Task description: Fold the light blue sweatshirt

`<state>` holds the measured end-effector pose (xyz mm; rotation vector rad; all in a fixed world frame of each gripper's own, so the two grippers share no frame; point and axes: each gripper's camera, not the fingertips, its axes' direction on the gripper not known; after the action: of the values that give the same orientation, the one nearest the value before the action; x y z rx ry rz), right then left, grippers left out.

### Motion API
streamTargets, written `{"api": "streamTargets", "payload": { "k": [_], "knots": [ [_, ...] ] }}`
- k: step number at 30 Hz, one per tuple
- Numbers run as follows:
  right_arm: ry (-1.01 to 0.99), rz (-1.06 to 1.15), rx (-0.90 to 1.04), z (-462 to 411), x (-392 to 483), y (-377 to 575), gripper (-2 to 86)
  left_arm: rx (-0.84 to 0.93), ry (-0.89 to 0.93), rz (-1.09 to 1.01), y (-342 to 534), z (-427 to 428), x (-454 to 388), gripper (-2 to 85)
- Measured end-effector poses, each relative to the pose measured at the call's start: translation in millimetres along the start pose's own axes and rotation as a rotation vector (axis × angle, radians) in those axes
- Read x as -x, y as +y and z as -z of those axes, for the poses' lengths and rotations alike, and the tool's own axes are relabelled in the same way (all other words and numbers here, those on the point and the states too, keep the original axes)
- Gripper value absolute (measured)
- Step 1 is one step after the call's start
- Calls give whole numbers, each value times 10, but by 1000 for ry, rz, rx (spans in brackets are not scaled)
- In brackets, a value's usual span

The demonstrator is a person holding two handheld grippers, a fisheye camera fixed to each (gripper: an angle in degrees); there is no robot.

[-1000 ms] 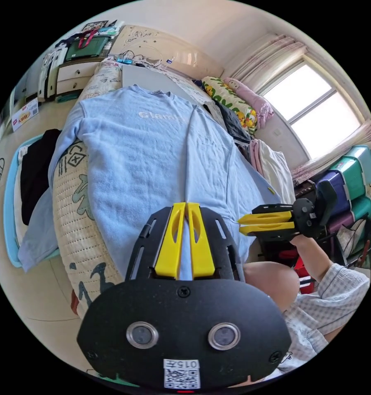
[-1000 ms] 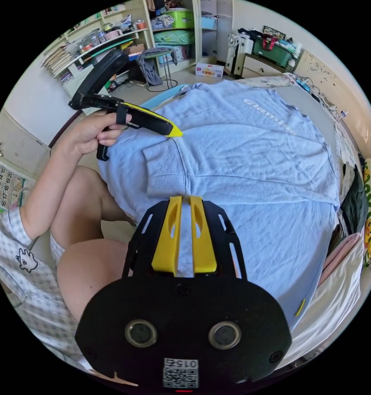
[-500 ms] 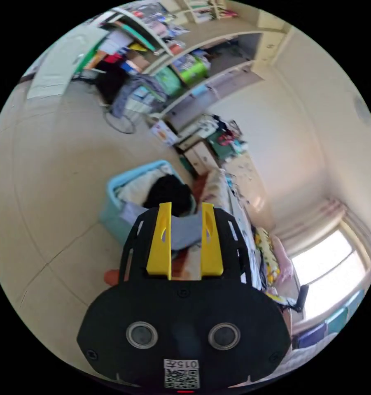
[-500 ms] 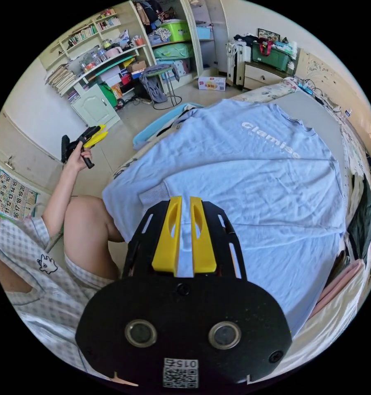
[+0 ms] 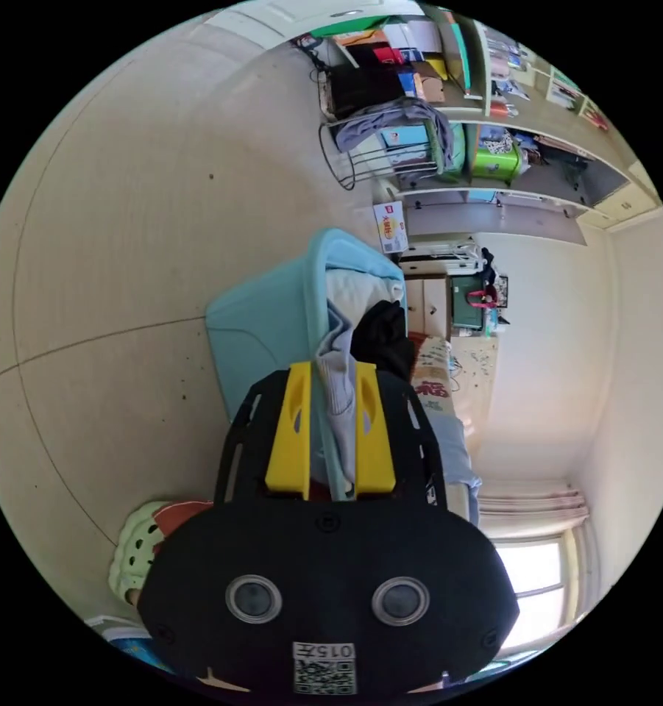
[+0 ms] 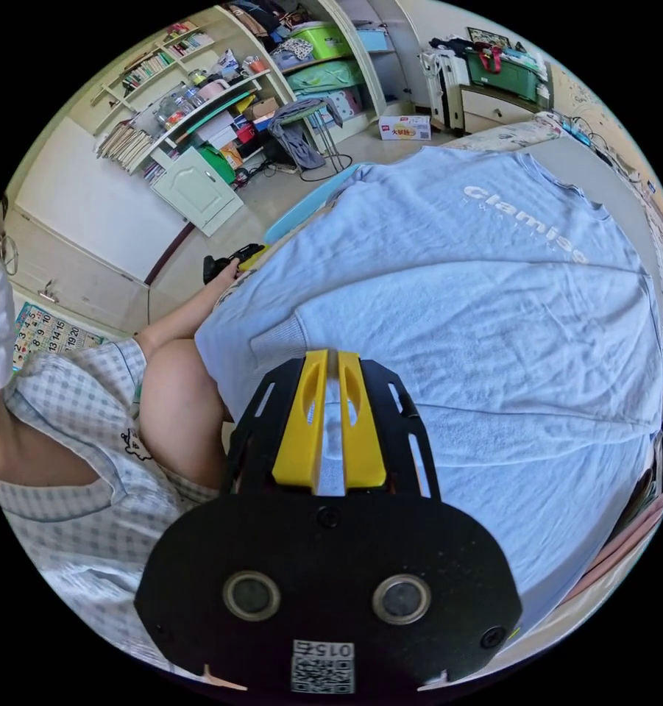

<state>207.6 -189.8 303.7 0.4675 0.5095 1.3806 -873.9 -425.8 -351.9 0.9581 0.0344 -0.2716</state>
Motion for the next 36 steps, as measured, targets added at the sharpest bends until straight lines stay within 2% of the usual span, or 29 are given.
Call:
{"api": "streamTargets", "payload": {
  "k": [5,9,12,14,18,20,24,26,30,32,36],
  "knots": [
    [51,27,-9,-190,99,172,19,-33,-18,-104,142,265,-399,26],
    [63,24,-36,-300,133,344,28,-79,75,-254,385,543,-1085,19],
    [46,-8,-98,-320,77,542,47,-106,199,-457,787,801,-1954,15],
    [3,-78,-217,-217,-46,774,48,-115,338,-651,1316,999,-2727,14],
    [-75,-199,-421,108,-234,1281,37,-48,525,-943,2393,1156,-3755,14],
    [23,-209,-497,371,-180,1664,34,61,639,-1123,3231,1119,-4246,15],
    [206,-277,-592,606,-233,2298,33,321,674,-1370,4539,723,-4626,17],
    [193,-362,-657,692,-503,2607,34,549,574,-1499,5320,254,-4611,20],
    [148,-401,-675,593,-932,2765,46,789,336,-1639,6136,-373,-4368,26],
    [128,-408,-638,403,-1198,2682,62,937,318,-1678,6459,-554,-4392,33],
    [33,-389,-537,-28,-1521,2451,94,947,291,-1777,6740,-558,-4544,40]
  ]
}}
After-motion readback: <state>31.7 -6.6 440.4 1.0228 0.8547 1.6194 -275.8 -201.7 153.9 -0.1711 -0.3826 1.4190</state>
